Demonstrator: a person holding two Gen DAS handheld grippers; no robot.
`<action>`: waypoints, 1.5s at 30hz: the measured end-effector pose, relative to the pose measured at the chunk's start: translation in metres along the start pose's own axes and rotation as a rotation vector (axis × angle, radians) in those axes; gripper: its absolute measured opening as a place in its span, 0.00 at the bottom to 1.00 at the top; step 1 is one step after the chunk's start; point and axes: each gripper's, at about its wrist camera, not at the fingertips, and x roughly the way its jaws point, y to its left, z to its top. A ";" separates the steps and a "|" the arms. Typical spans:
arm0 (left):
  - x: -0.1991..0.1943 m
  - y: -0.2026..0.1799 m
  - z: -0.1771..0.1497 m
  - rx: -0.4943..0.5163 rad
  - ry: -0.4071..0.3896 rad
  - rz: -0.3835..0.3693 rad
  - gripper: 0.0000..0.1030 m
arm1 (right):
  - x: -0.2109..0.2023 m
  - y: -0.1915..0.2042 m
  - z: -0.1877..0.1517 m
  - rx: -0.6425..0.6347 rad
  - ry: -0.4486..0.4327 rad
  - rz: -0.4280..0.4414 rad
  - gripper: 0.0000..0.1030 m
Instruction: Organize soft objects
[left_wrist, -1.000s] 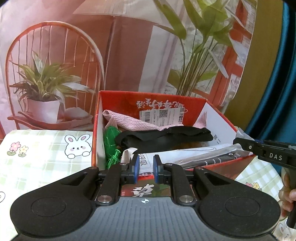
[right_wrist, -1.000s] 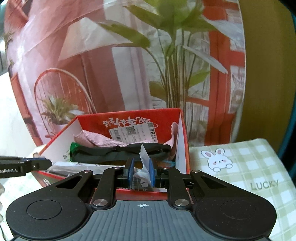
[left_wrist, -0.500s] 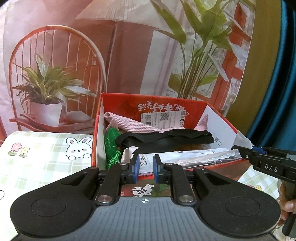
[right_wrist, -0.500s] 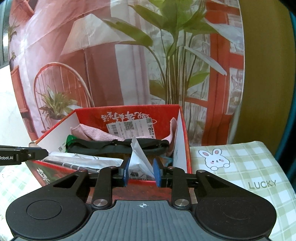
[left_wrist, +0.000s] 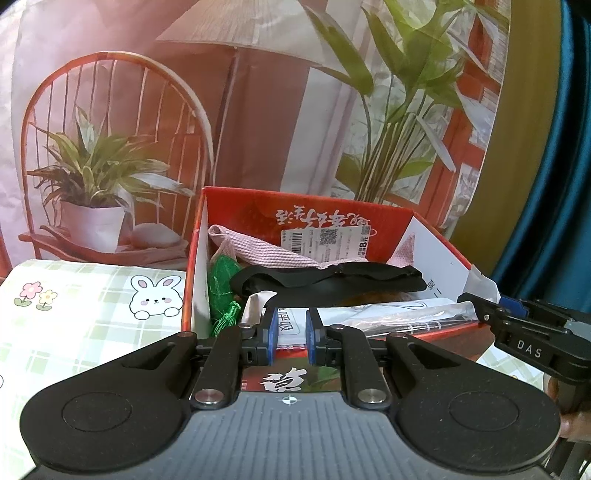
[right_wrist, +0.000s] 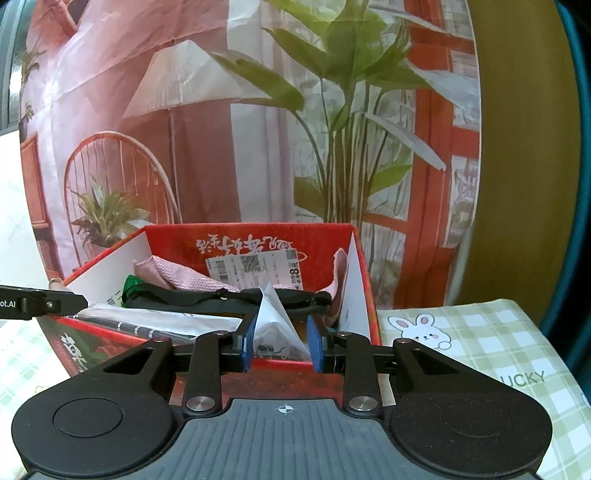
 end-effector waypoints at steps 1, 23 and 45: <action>0.000 -0.001 -0.001 0.003 -0.003 0.004 0.16 | 0.000 0.001 -0.001 -0.005 -0.007 -0.007 0.30; -0.074 -0.012 -0.034 0.035 -0.158 0.026 0.89 | -0.063 -0.014 -0.026 0.063 -0.177 0.021 0.75; 0.000 0.011 -0.101 -0.047 0.154 -0.011 0.25 | 0.001 0.005 -0.092 0.000 0.143 0.092 0.59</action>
